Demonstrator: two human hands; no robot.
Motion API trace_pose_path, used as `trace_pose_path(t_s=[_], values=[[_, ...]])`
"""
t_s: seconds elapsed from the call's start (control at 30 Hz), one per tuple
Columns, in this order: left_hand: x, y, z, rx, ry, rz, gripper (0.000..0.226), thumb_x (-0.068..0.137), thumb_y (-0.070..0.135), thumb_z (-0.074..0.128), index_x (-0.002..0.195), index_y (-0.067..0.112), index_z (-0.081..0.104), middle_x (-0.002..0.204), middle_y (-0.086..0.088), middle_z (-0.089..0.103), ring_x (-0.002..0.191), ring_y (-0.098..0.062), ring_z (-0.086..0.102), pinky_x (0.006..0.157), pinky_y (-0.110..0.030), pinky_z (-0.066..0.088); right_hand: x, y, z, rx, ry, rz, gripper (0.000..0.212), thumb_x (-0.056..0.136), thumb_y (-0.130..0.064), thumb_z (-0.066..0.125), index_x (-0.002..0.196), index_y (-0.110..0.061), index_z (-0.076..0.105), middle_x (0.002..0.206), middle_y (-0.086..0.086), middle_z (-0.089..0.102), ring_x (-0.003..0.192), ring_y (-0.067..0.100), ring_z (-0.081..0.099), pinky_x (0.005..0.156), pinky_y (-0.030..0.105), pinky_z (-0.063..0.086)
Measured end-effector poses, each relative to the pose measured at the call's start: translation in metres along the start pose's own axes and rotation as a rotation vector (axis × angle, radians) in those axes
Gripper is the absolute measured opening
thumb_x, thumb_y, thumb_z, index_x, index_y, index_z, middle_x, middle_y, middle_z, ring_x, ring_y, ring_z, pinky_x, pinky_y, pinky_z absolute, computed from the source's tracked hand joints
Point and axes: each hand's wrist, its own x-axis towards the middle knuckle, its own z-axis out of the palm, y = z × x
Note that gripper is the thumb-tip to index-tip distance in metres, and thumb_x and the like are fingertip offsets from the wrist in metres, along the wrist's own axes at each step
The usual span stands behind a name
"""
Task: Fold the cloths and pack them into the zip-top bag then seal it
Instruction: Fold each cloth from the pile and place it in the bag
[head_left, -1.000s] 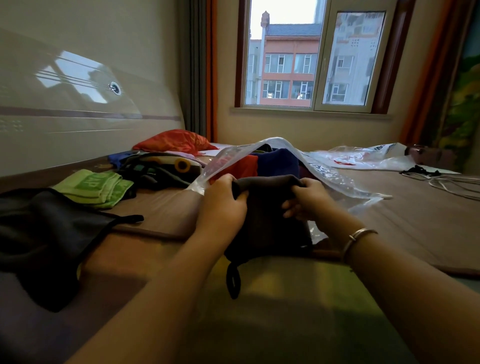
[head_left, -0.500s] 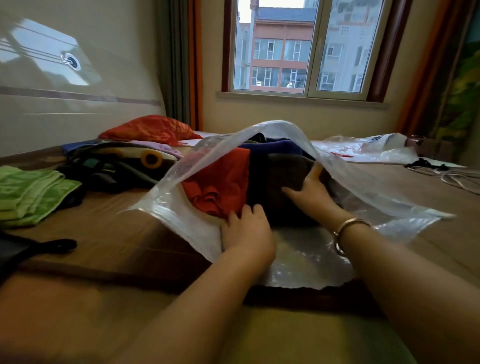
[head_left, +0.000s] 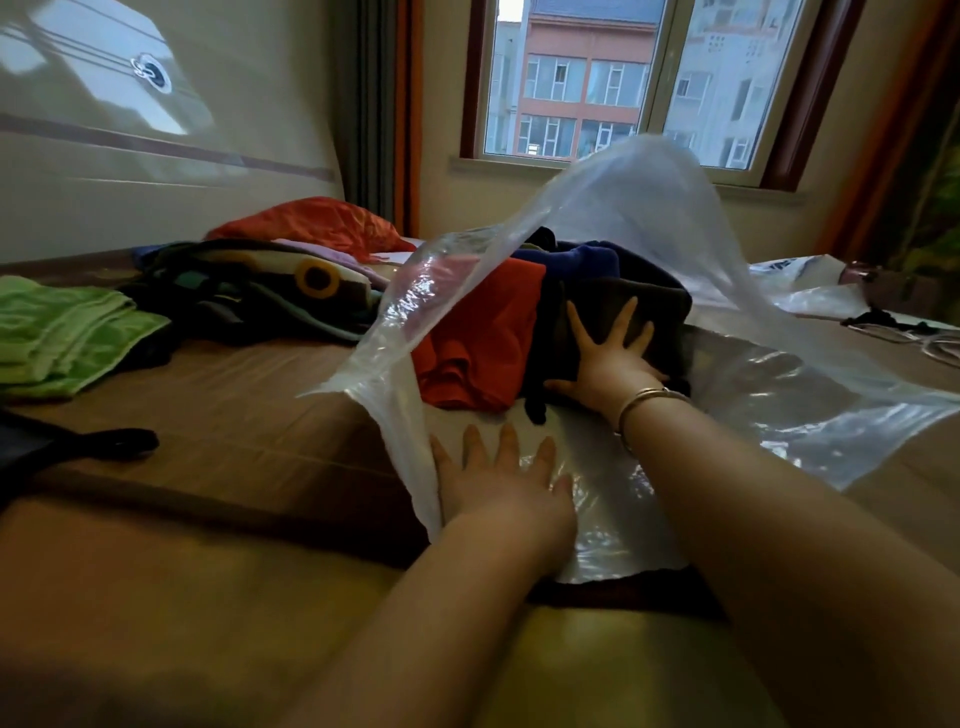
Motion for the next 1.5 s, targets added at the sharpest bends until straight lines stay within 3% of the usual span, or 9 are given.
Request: trace_pose_path(t_s=[0.2, 0.3, 0.43, 0.63, 0.77, 0.9, 1.0, 1.3, 1.5], values=[[0.003, -0.001, -0.002, -0.011, -0.038, -0.018, 0.052, 0.100, 0.049, 0.007, 0.150, 0.039, -0.006, 0.161, 0.002, -0.011, 0.146, -0.033, -0.013, 0.109, -0.062, -0.012, 0.003, 0.008, -0.010, -0.033, -0.087, -0.064, 0.103, 0.081, -0.061, 0.060, 0.143, -0.048, -0.021, 0.149, 0.019, -0.037, 0.139, 0.052, -0.014, 0.106, 0.069, 0.023], [-0.003, 0.003, -0.011, 0.010, -0.024, -0.038, 0.050, 0.102, 0.042, 0.015, 0.151, 0.035, 0.007, 0.161, -0.002, 0.005, 0.146, -0.034, 0.004, 0.113, -0.061, -0.001, -0.028, 0.015, -0.028, -0.045, -0.147, -0.118, 0.090, 0.088, -0.050, 0.057, 0.147, -0.045, -0.012, 0.153, 0.019, -0.029, 0.140, 0.053, -0.008, 0.109, 0.066, 0.022], [-0.041, 0.006, -0.017, -0.175, 0.321, 0.091, 0.033, 0.100, 0.023, 0.037, 0.130, 0.025, 0.050, 0.130, -0.002, 0.054, 0.117, -0.023, 0.051, 0.105, -0.042, 0.035, -0.106, 0.022, -0.047, 0.147, -0.054, -0.255, 0.062, 0.095, -0.029, 0.053, 0.148, -0.034, 0.022, 0.159, 0.012, 0.002, 0.144, 0.037, 0.014, 0.111, 0.049, 0.032], [-0.144, -0.002, -0.006, -0.440, 0.653, 0.273, 0.026, 0.094, 0.012, 0.049, 0.116, 0.020, 0.060, 0.117, 0.002, 0.059, 0.108, -0.012, 0.053, 0.093, -0.030, 0.046, -0.241, 0.034, -0.053, 0.338, 0.269, -0.549, 0.038, 0.092, -0.019, 0.057, 0.130, -0.021, 0.050, 0.136, 0.001, 0.042, 0.126, 0.015, 0.039, 0.095, 0.023, 0.039], [-0.193, -0.027, 0.011, -0.565, 0.712, 0.232, 0.018, 0.090, 0.004, 0.053, 0.092, 0.018, 0.064, 0.095, 0.005, 0.058, 0.084, -0.006, 0.054, 0.072, -0.019, 0.046, -0.309, 0.029, -0.043, 0.440, 0.240, -0.686, 0.020, 0.090, -0.016, 0.056, 0.110, -0.020, 0.058, 0.111, -0.002, 0.050, 0.096, 0.010, 0.053, 0.076, 0.023, 0.049], [-0.231, -0.046, 0.062, -0.682, 0.630, 0.032, 0.024, 0.081, -0.004, 0.053, 0.080, 0.016, 0.067, 0.080, 0.003, 0.059, 0.069, -0.005, 0.053, 0.059, -0.010, 0.035, -0.368, 0.026, 0.006, 0.423, 0.025, -0.770, 0.015, 0.092, -0.018, 0.050, 0.104, -0.016, 0.059, 0.098, -0.002, 0.056, 0.082, 0.015, 0.057, 0.067, 0.030, 0.047], [-0.244, -0.054, 0.130, -0.706, 0.471, -0.121, 0.026, 0.078, -0.002, 0.054, 0.076, 0.021, 0.065, 0.082, 0.001, 0.062, 0.073, -0.014, 0.057, 0.065, -0.023, 0.041, -0.395, 0.023, 0.063, 0.364, -0.178, -0.739, 0.017, 0.093, -0.021, 0.048, 0.106, -0.018, 0.057, 0.100, 0.001, 0.059, 0.089, 0.021, 0.059, 0.070, 0.034, 0.048], [-0.253, -0.070, 0.306, -0.753, -0.016, -0.469, 0.032, 0.077, 0.001, 0.051, 0.064, 0.031, 0.054, 0.090, -0.003, 0.069, 0.087, -0.024, 0.064, 0.080, -0.035, 0.052, -0.422, 0.018, 0.243, 0.284, -0.744, -0.286, 0.023, 0.088, -0.020, 0.053, 0.108, -0.009, 0.058, 0.115, 0.015, 0.061, 0.107, 0.033, 0.058, 0.077, 0.034, 0.045], [-0.252, -0.071, 0.378, -0.781, -0.334, -0.400, 0.032, 0.082, 0.000, 0.050, 0.101, 0.022, 0.064, 0.123, -0.006, 0.057, 0.110, -0.024, 0.057, 0.091, -0.031, 0.047, -0.433, 0.025, 0.316, 0.245, -1.083, 0.073, 0.039, 0.094, -0.030, 0.050, 0.126, -0.008, 0.051, 0.132, 0.015, 0.054, 0.123, 0.031, 0.050, 0.098, 0.031, 0.041]])
